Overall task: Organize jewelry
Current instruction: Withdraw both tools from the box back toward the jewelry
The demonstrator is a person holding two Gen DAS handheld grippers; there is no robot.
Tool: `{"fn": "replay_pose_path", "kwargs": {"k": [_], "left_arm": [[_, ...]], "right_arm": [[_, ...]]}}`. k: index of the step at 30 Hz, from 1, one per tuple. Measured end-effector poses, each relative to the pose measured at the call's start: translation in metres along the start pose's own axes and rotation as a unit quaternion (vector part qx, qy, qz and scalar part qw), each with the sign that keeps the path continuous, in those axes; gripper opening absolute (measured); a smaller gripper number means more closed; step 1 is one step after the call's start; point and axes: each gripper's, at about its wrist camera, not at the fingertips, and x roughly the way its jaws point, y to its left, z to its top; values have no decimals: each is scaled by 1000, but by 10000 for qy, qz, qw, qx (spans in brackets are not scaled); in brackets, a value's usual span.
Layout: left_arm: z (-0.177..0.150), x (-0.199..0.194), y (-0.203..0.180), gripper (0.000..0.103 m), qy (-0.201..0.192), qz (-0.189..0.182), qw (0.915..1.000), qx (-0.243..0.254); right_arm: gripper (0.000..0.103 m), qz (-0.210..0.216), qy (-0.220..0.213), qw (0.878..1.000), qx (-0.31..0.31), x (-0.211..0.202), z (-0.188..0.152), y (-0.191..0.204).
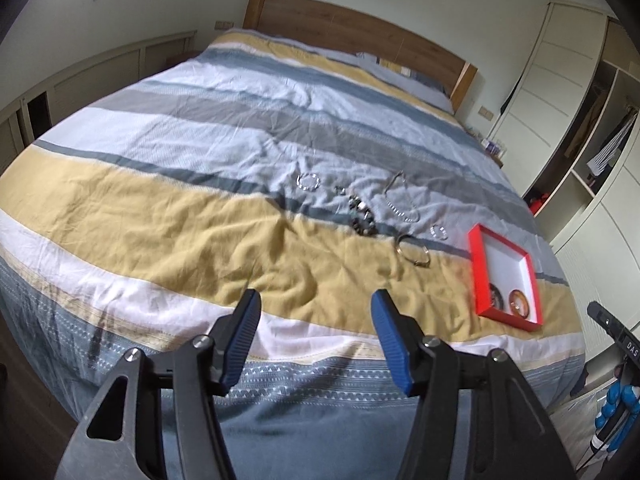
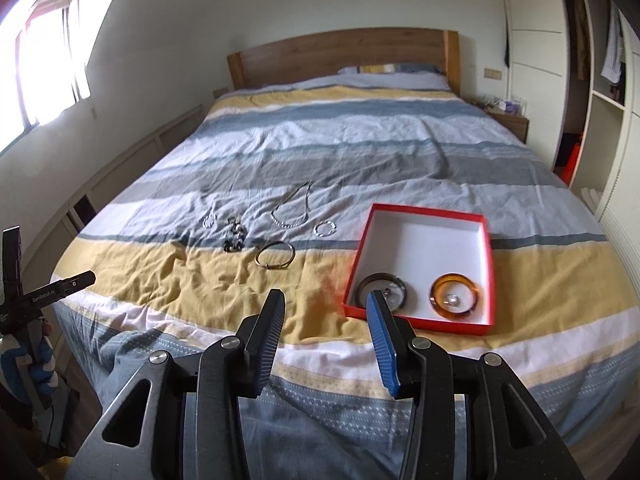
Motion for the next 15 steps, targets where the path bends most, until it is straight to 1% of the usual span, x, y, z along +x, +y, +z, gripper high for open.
{"fn": "replay_pose_path", "kwargs": {"k": [6, 12, 15], "left_arm": [[4, 42, -1, 55, 284, 49, 9996, 60], [7, 74, -4, 55, 505, -7, 9987, 57], [9, 88, -7, 55, 616, -92, 9981, 40]], "right_arm": [[42, 130, 350, 9993, -10, 52, 9, 4], [42, 235, 601, 9979, -5, 93, 17, 6], [42, 296, 709, 9970, -74, 110, 21, 11]]}}
